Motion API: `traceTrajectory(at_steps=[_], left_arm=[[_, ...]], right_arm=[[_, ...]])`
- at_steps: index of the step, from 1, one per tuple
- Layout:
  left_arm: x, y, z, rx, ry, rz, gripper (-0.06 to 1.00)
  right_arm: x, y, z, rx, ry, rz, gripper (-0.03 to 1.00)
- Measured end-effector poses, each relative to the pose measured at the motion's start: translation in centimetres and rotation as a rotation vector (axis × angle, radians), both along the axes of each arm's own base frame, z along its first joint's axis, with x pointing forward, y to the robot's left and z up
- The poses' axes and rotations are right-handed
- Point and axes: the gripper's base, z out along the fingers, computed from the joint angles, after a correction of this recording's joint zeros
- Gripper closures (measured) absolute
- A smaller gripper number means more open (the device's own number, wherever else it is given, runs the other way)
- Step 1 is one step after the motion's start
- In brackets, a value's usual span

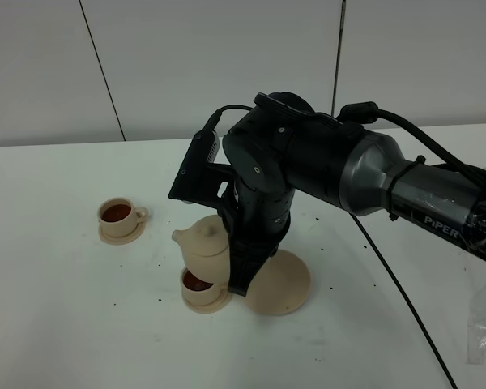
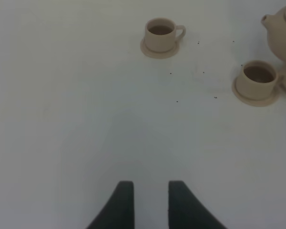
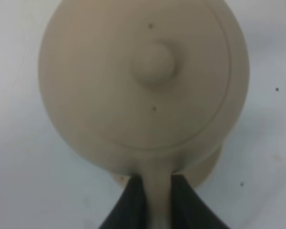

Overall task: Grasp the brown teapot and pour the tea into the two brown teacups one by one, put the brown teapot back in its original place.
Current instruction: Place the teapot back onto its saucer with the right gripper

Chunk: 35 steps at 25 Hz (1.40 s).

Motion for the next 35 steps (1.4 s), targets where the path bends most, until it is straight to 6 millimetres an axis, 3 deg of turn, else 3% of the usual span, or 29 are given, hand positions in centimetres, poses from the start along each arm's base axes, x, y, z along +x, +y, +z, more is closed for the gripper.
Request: traceTrajectory(at_steps=[22, 28, 35], left_arm=[[0.0, 0.0, 0.0, 0.000, 0.000, 0.000, 0.70], [0.0, 0.0, 0.0, 0.000, 0.000, 0.000, 0.70], [0.0, 0.0, 0.0, 0.000, 0.000, 0.000, 0.70]], right_arm=[[0.9, -0.5, -1.8, -0.007, 0.052, -0.052, 0.87], [0.8, -1.4, -3.8, -0.039, 0.083, -0.064, 0.87], [0.7, -1.5, -3.2, -0.029, 0.073, -0.064, 0.87]])
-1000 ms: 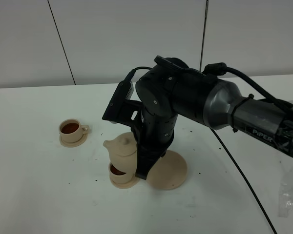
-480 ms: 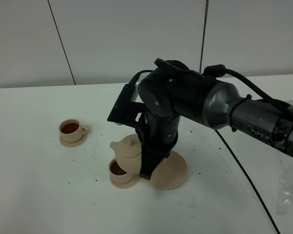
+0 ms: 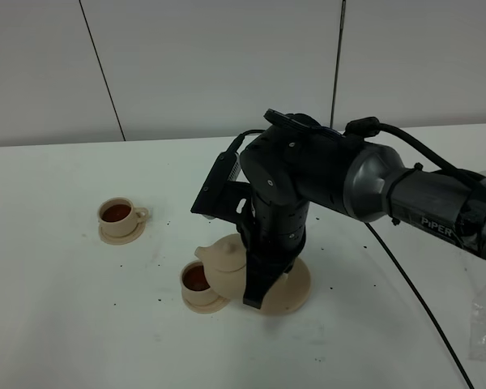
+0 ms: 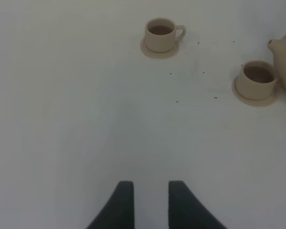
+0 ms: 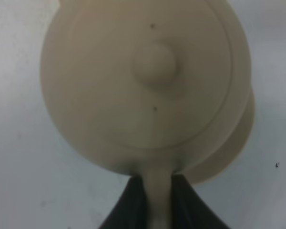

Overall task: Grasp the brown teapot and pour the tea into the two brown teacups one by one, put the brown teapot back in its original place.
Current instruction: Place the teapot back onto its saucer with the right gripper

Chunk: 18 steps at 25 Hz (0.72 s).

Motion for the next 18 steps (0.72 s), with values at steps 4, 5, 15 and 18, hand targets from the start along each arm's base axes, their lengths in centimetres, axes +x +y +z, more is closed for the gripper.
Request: traceTrajectory(at_steps=[4, 5, 15, 18], left_arm=[[0.0, 0.0, 0.0, 0.000, 0.000, 0.000, 0.70], [0.0, 0.0, 0.0, 0.000, 0.000, 0.000, 0.70], [0.0, 0.0, 0.0, 0.000, 0.000, 0.000, 0.70], [0.0, 0.0, 0.0, 0.000, 0.000, 0.000, 0.70]], right_arm=[[0.0, -0.1, 0.1, -0.001, 0.001, 0.000, 0.87], [0.0, -0.1, 0.1, -0.001, 0.001, 0.000, 0.87], [-0.4, -1.3, 0.7, 0.015, -0.008, -0.017, 0.87], [-0.8, -2.1, 0.3, 0.021, -0.008, -0.025, 0.87]])
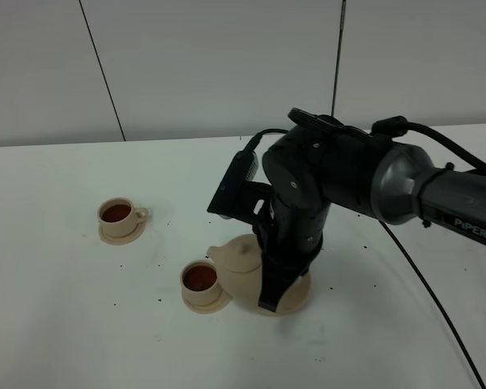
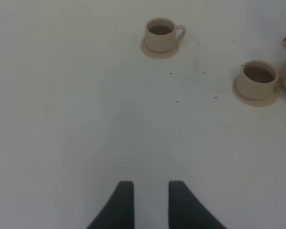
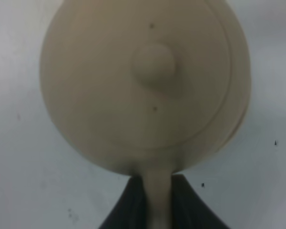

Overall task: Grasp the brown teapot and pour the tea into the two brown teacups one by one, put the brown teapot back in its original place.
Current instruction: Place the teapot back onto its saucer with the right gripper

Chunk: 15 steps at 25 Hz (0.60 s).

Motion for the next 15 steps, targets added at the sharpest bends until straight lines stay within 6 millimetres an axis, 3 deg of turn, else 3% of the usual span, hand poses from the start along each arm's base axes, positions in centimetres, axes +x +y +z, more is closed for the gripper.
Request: traceTrajectory(at_steps=[15], left_arm=[[0.00, 0.00, 0.00, 0.000, 0.000, 0.000, 0.70]], right_arm=[[0.01, -0.21, 0.23, 0.019, -0.014, 0.000, 0.87]])
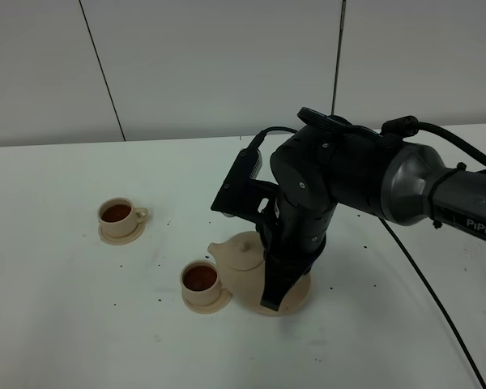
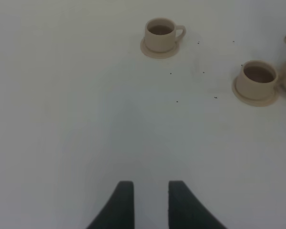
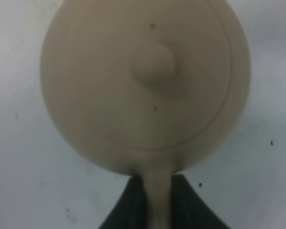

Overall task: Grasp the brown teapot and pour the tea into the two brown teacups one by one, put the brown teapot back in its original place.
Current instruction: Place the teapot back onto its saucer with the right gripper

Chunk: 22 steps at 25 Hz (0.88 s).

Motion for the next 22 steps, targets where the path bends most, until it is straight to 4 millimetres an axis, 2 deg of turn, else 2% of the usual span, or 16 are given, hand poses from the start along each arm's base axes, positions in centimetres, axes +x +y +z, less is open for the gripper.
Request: traceTrajectory(at_steps=[18, 22], left_arm=[[0.00, 0.00, 0.00, 0.000, 0.000, 0.000, 0.70], [0.00, 0.00, 0.00, 0.000, 0.000, 0.000, 0.70]], right_arm=[[-0.05, 0.27, 0.04, 0.031, 0.006, -0.001, 0.87], [0.30, -0.17, -0.03, 0.044, 0.020, -0.024, 0.87]])
